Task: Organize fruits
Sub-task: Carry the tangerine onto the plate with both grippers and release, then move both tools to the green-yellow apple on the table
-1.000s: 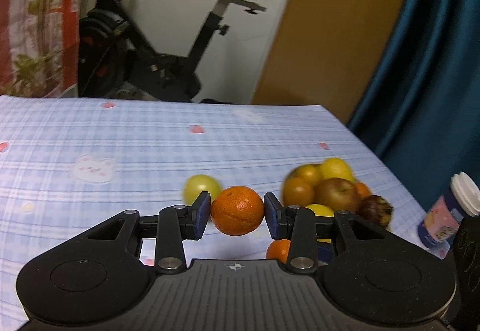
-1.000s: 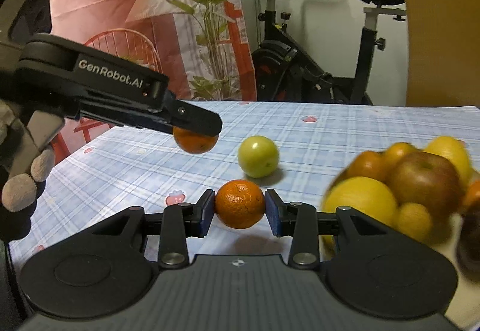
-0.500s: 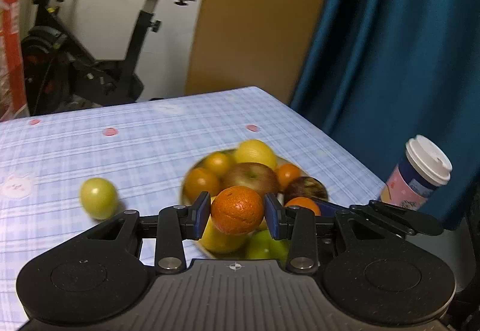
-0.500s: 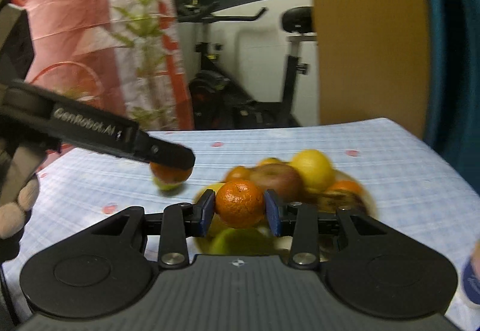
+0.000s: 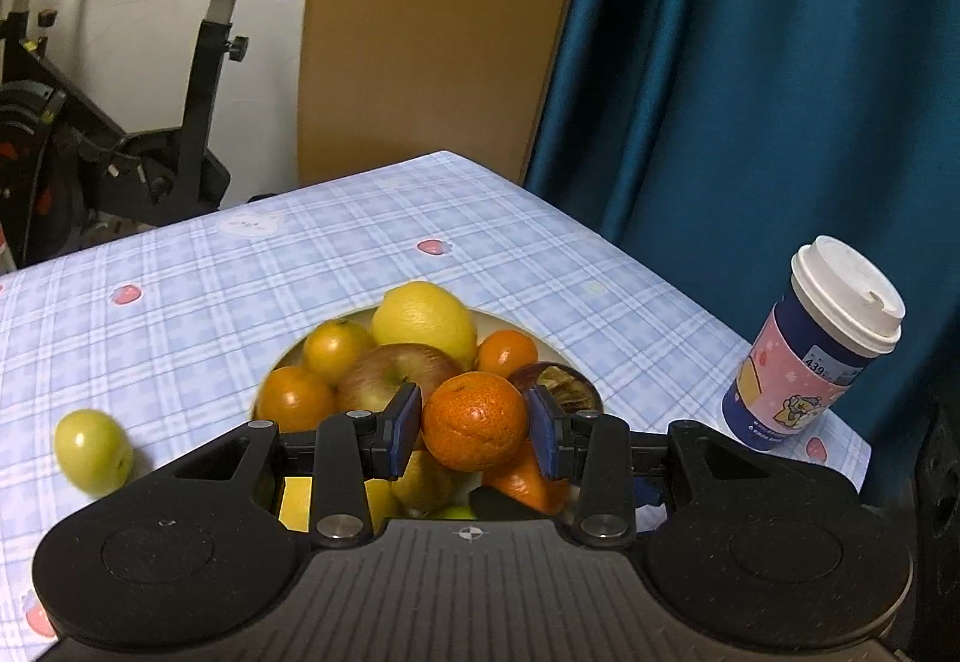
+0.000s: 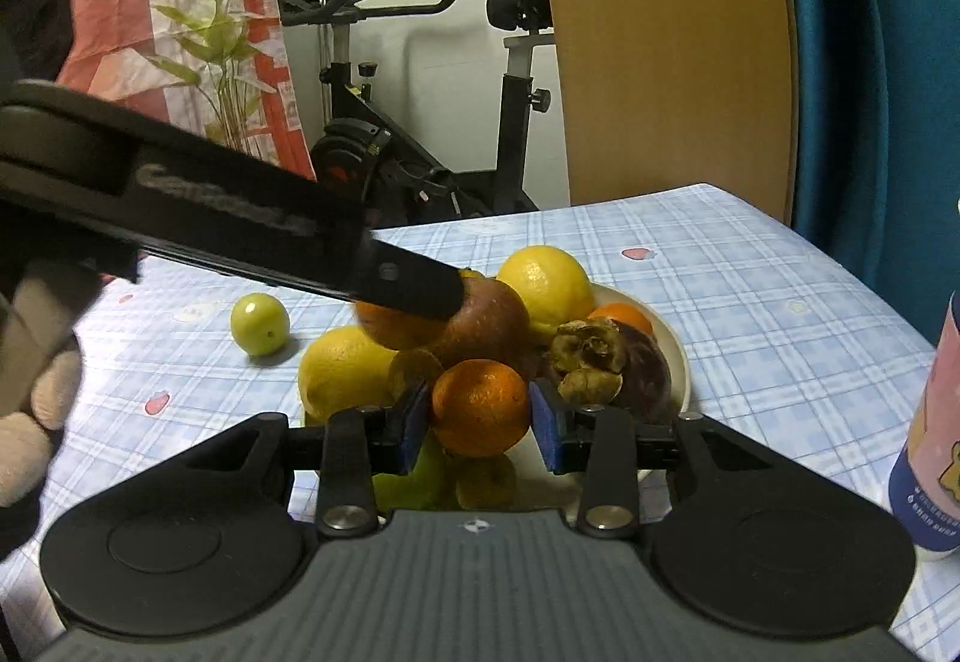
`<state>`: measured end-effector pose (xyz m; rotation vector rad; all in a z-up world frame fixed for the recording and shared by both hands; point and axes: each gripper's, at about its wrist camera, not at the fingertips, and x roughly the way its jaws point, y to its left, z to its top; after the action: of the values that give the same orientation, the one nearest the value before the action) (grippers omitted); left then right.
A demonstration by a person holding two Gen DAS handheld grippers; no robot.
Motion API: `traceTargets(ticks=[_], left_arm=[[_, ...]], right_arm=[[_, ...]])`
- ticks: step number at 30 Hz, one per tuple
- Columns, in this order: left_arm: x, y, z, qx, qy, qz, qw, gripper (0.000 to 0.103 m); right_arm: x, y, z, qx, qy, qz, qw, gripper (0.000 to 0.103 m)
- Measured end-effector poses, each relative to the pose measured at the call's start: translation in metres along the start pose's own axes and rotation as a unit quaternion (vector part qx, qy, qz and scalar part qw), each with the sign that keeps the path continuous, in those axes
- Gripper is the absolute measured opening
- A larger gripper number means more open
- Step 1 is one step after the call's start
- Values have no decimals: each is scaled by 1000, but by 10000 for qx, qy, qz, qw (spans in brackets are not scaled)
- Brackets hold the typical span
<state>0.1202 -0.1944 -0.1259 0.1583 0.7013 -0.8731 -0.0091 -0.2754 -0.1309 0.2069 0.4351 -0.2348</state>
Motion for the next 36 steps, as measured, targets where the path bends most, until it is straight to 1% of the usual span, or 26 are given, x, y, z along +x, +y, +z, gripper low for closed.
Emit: traceTargets(ticks=[12, 15, 17, 21, 23, 26, 33, 36], left_arm=[[16, -4, 6, 192, 11, 50, 9998, 41], [14, -4, 7, 179, -62, 20, 9998, 45], [11, -1, 7, 165, -98, 47, 9998, 51], [-1, 10, 6, 42, -215, 126, 9997, 51], [-12, 19, 3, -129, -317, 229, 9992, 51], [-29, 32, -6, -396, -470, 483, 9969, 51], [-67, 65, -33, -711, -566, 1053, 9903, 52], [-80, 85, -44, -1018, -571, 1216, 9857, 52]], right_arm=[[2, -2, -1, 75, -61, -41, 9999, 40], [2, -2, -1, 74, -60, -38, 9999, 40], [2, -2, -1, 73, -60, -37, 9999, 40], [2, -2, 0, 77, -56, -43, 9999, 41], [2, -2, 0, 73, -57, -44, 9999, 41], [2, -2, 0, 69, -59, -44, 9999, 41], [1, 0, -1, 26, -104, -60, 9999, 41], [-4, 4, -1, -62, -232, -69, 9997, 46]])
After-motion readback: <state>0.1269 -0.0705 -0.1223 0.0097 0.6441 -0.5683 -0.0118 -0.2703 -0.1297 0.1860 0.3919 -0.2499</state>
